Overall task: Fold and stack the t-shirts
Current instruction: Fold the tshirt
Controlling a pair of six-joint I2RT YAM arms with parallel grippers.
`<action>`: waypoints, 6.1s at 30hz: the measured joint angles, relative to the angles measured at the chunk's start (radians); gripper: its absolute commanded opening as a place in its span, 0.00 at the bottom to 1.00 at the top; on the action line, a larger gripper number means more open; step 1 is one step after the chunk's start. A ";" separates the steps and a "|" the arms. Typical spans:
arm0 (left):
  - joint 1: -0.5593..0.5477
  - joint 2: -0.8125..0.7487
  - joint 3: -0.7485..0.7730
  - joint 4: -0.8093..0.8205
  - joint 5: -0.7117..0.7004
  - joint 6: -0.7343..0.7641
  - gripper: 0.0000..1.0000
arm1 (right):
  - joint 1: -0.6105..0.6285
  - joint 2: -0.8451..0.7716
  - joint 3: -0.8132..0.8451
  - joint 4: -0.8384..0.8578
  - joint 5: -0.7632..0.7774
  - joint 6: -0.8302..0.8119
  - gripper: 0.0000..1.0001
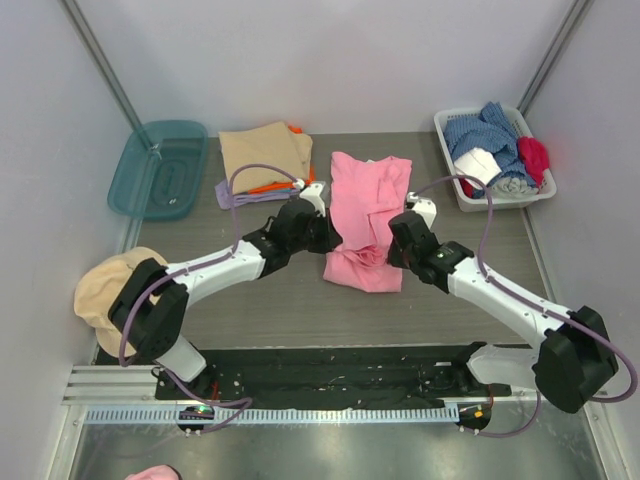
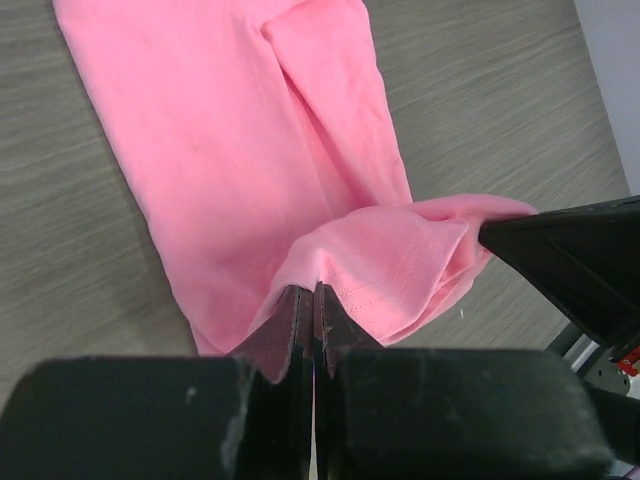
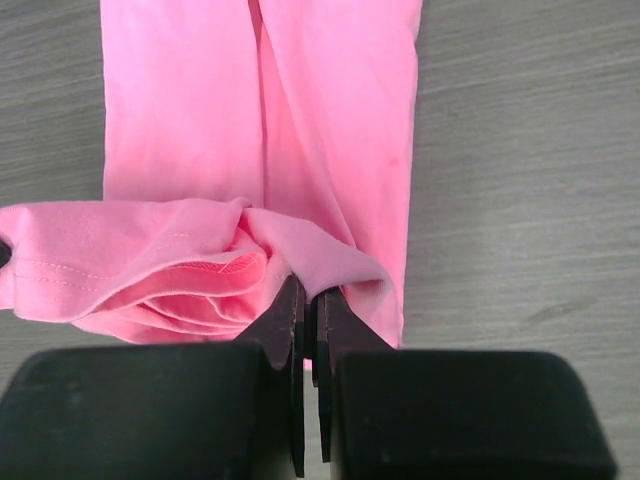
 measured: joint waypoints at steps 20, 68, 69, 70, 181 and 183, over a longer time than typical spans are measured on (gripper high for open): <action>0.120 0.257 0.192 0.028 0.118 0.050 0.00 | -0.182 0.254 0.120 0.159 -0.123 -0.129 0.01; 0.228 0.116 -0.102 0.152 0.222 0.019 0.87 | -0.367 0.108 -0.051 0.228 -0.396 -0.142 0.77; 0.219 0.102 -0.137 0.165 0.222 0.010 0.84 | -0.367 0.078 -0.076 0.224 -0.406 -0.135 0.78; 0.211 0.091 -0.168 0.177 0.223 0.002 0.79 | -0.367 0.050 -0.103 0.227 -0.415 -0.130 0.77; -0.341 -0.827 -0.684 -0.132 -0.154 -0.383 0.00 | 0.040 -0.556 -0.244 -0.403 -0.454 0.309 0.01; -0.343 -0.812 -0.645 -0.173 -0.169 -0.380 0.00 | 0.041 -0.558 -0.216 -0.406 -0.447 0.307 0.01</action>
